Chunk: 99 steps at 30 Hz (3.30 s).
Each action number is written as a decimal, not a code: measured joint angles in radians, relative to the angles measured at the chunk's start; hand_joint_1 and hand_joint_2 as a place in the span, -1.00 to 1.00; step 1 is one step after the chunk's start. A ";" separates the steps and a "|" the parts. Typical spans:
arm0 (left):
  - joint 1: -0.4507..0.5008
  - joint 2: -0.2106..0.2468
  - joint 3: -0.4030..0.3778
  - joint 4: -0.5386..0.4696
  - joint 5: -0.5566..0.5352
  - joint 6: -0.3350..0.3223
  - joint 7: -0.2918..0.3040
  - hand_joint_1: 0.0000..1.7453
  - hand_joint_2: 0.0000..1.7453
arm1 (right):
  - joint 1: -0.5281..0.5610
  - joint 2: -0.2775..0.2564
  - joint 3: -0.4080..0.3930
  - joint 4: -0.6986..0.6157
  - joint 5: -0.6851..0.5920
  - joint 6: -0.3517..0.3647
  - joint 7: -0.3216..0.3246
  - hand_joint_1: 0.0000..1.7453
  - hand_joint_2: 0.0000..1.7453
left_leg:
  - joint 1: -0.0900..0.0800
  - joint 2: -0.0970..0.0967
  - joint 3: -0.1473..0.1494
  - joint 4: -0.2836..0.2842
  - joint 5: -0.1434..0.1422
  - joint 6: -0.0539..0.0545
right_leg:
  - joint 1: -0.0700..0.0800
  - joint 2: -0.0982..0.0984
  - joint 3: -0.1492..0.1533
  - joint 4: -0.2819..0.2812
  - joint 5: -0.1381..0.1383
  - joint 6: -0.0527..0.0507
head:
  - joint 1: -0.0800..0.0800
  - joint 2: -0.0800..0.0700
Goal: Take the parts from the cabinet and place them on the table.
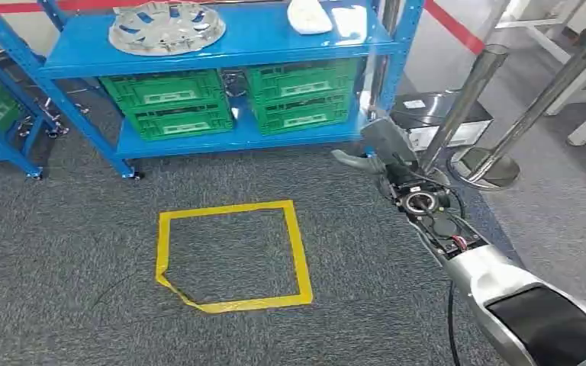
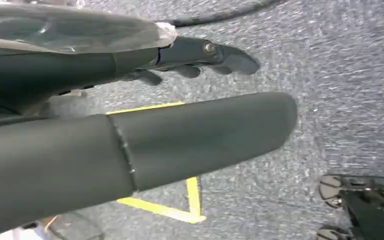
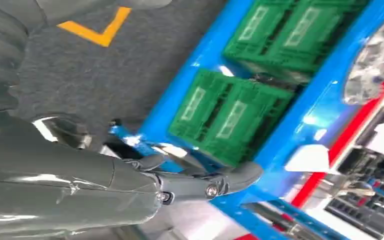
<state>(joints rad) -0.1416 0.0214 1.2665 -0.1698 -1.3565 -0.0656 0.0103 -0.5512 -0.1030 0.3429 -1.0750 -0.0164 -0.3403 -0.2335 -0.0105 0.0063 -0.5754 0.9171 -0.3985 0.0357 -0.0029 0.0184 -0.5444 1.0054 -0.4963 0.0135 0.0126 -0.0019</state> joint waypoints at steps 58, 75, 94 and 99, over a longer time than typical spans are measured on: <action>-0.005 -0.009 0.014 0.005 -0.039 -0.008 -0.012 -1.00 -1.00 | -0.065 0.043 0.050 0.096 -0.002 0.105 0.014 -1.00 -1.00 | 0.014 -0.011 -0.023 0.030 0.005 -0.040 | -0.016 0.004 0.030 -0.051 0.023 0.003 | -0.005 0.000; -0.002 -0.014 0.014 0.006 -0.032 0.002 -0.007 -1.00 -1.00 | -0.066 0.038 0.054 0.097 -0.005 0.113 -0.002 -1.00 -1.00 | 0.004 -0.012 0.057 0.015 -0.061 -0.020 | 0.004 -0.011 -0.029 -0.042 0.073 -0.013 | 0.026 0.000; -0.003 -0.014 0.024 0.006 -0.031 0.005 0.003 -1.00 -1.00 | -0.056 0.042 0.059 0.093 -0.006 0.105 -0.005 -1.00 1.00 | 0.021 -0.011 -0.007 0.013 -0.001 -0.018 | -0.020 -0.014 0.043 -0.038 -0.011 0.026 | 0.003 0.000; -0.001 -0.014 0.029 0.006 -0.031 0.006 0.004 -1.00 -1.00 | -0.041 0.040 0.058 0.094 -0.006 0.074 0.000 -1.00 1.00 | 0.015 -0.014 0.021 0.014 -0.026 -0.002 | -0.016 -0.014 -0.149 0.284 -0.096 0.026 | 0.027 0.000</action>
<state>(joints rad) -0.1424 0.0069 1.2951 -0.1633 -1.3878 -0.0591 0.0141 -0.5924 -0.0626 0.4013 -0.9808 -0.0222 -0.2659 -0.2335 0.0047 -0.0080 -0.5539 0.9312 -0.4246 0.0342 -0.0187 0.0047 -0.6930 1.2899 -0.5921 0.0394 0.0397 -0.0019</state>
